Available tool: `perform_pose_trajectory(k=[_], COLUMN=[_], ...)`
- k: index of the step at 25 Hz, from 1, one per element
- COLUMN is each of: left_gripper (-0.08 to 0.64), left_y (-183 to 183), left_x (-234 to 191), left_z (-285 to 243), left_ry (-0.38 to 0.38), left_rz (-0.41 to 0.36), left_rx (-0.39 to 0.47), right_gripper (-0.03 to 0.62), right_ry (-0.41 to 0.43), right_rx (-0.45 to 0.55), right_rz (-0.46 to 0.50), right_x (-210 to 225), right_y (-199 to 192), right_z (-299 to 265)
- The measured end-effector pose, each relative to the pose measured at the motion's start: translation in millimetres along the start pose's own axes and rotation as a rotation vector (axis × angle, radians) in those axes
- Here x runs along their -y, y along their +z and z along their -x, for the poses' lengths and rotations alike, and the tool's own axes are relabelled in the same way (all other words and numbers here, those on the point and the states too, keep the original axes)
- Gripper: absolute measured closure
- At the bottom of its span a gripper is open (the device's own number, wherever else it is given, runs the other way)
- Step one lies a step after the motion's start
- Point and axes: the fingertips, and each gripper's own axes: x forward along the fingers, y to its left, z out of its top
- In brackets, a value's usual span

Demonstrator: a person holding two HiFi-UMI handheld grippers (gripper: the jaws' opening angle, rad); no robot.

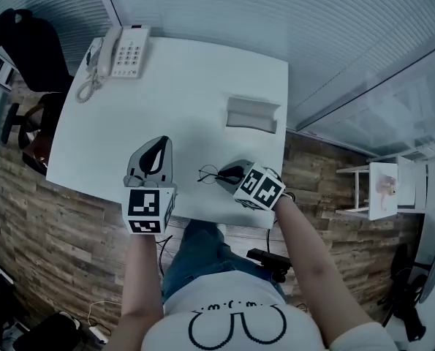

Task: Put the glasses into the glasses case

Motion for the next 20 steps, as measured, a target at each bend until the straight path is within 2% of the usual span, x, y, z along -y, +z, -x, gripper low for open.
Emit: perform_pose_trajectory(k=[1,7,16,20], left_gripper=[0.543,0.543,0.543,0.543], left_y=[-0.3,12.4,50.1,61.7], left_x=[-0.3,-1.8,0.9,5.8], left_z=[0.0,-0.8,-9.9,-17.5], left_ry=[-0.002,-0.009,-0.028,-0.045], left_rz=[-0.001,-0.02,-0.043,-0.054], left_rx=[0.0,0.031,0.107,0.12], right_gripper=[0.563,0.575,0.575,0.575], right_ry=[-0.005,-0.045,-0.161,-0.188], right_rx=[-0.001,0.03,0.104,0.132], right_rz=[0.0,-0.01,0.084,0.117], right_x=[1.0,5.9,22.2,29.7], right_y=[-0.2,7.3,46.8,60.8], right_z=[0.1,15.7,81.1,105.3])
